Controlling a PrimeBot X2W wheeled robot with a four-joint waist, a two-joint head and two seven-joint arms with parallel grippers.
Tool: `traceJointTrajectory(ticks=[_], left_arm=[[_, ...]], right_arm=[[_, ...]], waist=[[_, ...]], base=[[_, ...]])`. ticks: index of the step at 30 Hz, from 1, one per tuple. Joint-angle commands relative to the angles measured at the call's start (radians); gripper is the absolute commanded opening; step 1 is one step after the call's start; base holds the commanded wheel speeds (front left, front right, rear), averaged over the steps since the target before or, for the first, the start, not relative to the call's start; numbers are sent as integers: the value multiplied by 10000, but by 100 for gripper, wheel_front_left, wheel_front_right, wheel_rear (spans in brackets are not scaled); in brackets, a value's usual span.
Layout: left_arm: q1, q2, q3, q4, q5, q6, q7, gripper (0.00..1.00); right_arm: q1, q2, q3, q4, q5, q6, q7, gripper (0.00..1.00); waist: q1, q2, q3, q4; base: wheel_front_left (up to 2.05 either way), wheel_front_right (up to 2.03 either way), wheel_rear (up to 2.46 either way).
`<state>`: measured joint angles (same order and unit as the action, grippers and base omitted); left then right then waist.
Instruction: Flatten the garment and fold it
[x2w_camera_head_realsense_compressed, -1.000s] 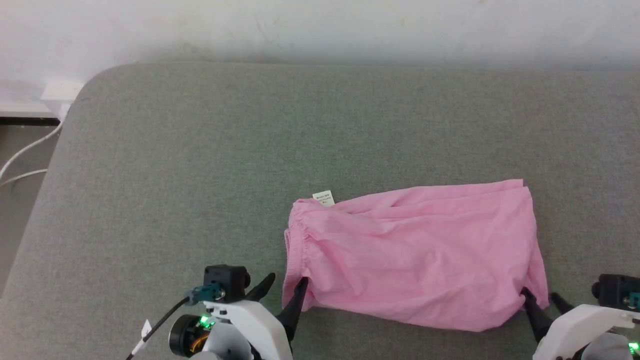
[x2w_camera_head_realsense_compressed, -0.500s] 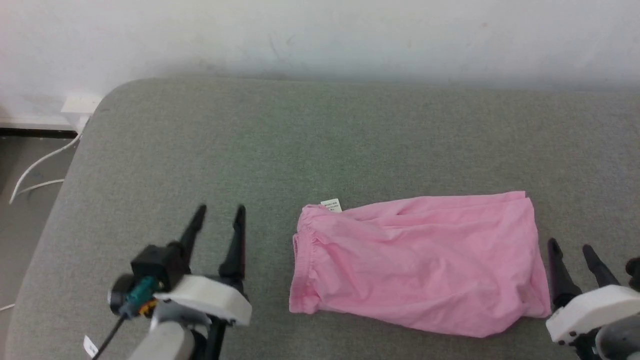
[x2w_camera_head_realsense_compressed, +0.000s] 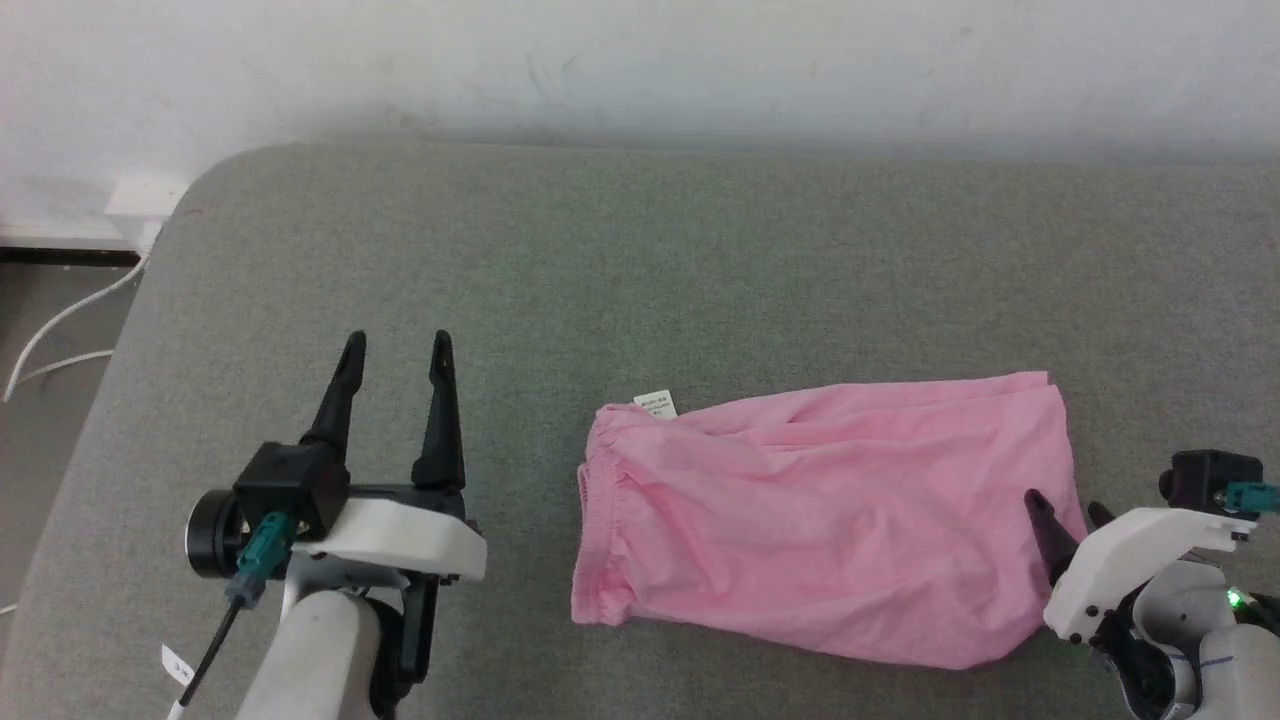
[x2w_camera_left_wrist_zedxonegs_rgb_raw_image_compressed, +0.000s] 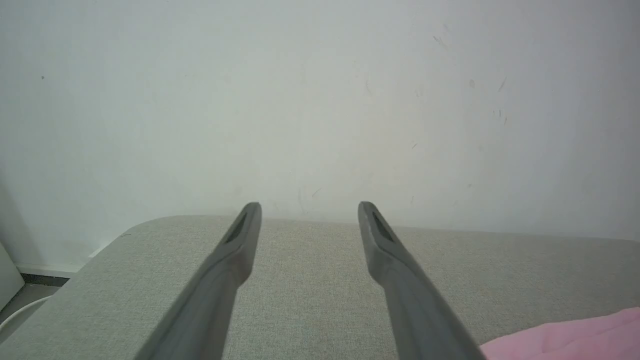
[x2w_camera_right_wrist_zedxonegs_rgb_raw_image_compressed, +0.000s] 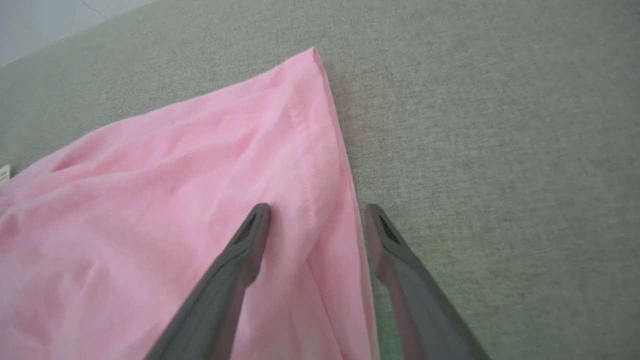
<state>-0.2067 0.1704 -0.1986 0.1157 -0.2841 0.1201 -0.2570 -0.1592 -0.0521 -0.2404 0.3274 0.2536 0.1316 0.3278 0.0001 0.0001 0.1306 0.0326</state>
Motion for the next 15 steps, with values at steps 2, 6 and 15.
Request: traceJointTrajectory(ticks=[2,6,15], left_arm=[[-16,-199,256,81,269,-271,-46,100],[78,-485,646,160,544,-571,-46,100],[171,-870,1231,449,907,-1090,-47,100]], right_arm=[[-304,18,-108,342,-93,-9,294,100],[-453,18,-124,908,-128,-9,1161,100],[-482,18,271,845,295,-9,1536,0]], waist=[[-1,-1,5,7],[-1,-1,-28,32],[-1,-1,-37,6]], base=[[0,0,0],[0,0,0],[0,0,0]])
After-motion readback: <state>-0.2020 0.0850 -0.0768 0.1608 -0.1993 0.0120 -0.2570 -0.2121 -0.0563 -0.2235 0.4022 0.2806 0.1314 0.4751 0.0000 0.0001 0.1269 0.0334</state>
